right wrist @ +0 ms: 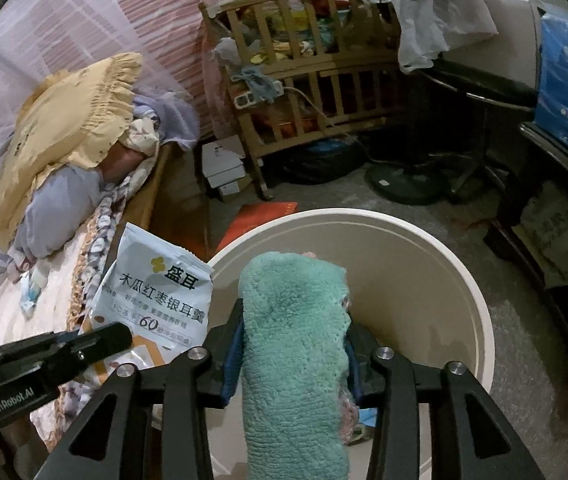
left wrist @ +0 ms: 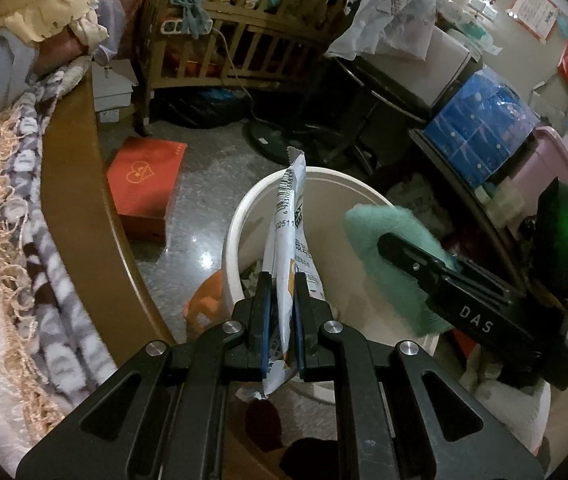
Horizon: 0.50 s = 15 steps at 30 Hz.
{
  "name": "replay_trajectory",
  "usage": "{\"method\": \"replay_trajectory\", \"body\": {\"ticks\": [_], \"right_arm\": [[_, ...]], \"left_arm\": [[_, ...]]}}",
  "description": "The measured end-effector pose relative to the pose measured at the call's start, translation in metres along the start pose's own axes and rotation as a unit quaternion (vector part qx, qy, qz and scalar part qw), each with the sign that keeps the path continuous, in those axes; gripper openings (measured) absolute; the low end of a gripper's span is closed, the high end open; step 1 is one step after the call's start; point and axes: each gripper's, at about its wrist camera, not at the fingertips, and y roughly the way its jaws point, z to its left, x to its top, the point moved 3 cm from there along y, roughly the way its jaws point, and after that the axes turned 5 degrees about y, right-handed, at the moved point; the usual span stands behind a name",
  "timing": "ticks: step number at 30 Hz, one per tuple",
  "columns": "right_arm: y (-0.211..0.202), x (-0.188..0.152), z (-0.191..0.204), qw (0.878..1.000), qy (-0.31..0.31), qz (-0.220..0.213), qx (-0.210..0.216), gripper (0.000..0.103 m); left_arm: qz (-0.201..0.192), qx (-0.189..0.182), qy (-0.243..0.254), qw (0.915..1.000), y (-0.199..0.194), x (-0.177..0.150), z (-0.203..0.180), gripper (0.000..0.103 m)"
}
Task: Collect trash
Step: 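Carry the wrapper and green towel to the bucket and open both grippers, then move both grippers back over the bed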
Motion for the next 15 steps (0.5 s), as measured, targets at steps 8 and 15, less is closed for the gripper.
{"method": "replay_trajectory", "body": {"ticks": [8,15], "right_arm": [[0.005,0.003,0.0,1.0,0.006,0.0,-0.007,0.058],[0.01,0.001,0.004,1.0,0.001,0.009,-0.004,0.058]], "left_arm": [[0.0,-0.012,-0.005,0.9999,0.004,-0.002,0.004,0.043],[-0.008,0.023,-0.01,0.9997,-0.012,-0.006,0.021,0.043]]}}
